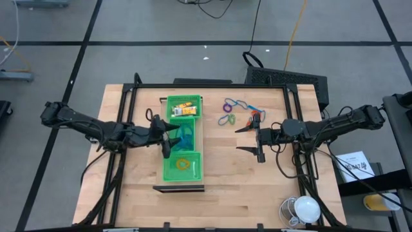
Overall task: Pick & Place Office Desk Supplies
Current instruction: Put the blue rubber band into the center green bin on the shelf, then put the orange spring rubber band into the bottom green bin on the shelf
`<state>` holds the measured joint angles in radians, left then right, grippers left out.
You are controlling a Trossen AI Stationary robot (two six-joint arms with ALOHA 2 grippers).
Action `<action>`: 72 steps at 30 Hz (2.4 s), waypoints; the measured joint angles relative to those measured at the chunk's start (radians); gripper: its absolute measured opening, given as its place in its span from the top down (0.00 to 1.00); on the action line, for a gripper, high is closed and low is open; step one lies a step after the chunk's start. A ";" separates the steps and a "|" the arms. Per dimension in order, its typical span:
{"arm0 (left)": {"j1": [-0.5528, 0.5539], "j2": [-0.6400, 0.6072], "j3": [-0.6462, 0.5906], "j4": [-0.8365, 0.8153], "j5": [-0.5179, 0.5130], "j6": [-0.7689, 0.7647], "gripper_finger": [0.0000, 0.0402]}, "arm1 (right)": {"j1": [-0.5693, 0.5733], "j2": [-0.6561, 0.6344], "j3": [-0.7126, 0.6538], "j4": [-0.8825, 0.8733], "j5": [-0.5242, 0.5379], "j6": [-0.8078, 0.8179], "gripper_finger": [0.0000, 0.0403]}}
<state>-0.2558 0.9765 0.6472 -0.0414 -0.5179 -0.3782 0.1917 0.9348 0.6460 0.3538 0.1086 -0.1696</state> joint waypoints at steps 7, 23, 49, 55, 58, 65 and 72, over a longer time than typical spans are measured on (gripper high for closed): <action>0.010 -0.018 0.037 0.005 -0.001 -0.076 0.30 | 0.000 0.000 0.000 0.022 0.000 0.000 0.33; 0.080 0.100 0.222 -0.342 0.148 -0.104 0.30 | 0.000 0.000 0.001 0.031 0.000 0.005 0.33; 0.052 -0.122 0.183 -0.193 0.070 0.116 0.30 | -0.057 0.047 0.002 -0.251 0.388 0.159 0.33; 0.054 -0.051 0.143 -0.190 0.062 0.052 0.30 | -0.162 0.129 0.002 -0.467 0.389 0.320 0.33; 0.054 -0.015 0.141 -0.193 0.063 0.050 0.30 | -0.221 0.191 0.002 -0.577 0.376 0.396 0.33; 0.060 0.040 0.141 -0.189 0.064 0.046 0.30 | -0.307 0.346 0.002 -0.627 0.217 0.394 0.33; 0.060 0.041 0.141 -0.189 0.064 0.043 0.30 | -0.393 0.472 0.002 -0.638 0.148 0.412 0.33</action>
<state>-0.1959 1.0176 0.7883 -0.2302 -0.4538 -0.3351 -0.2013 1.4072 0.6476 -0.2845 0.2562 0.2424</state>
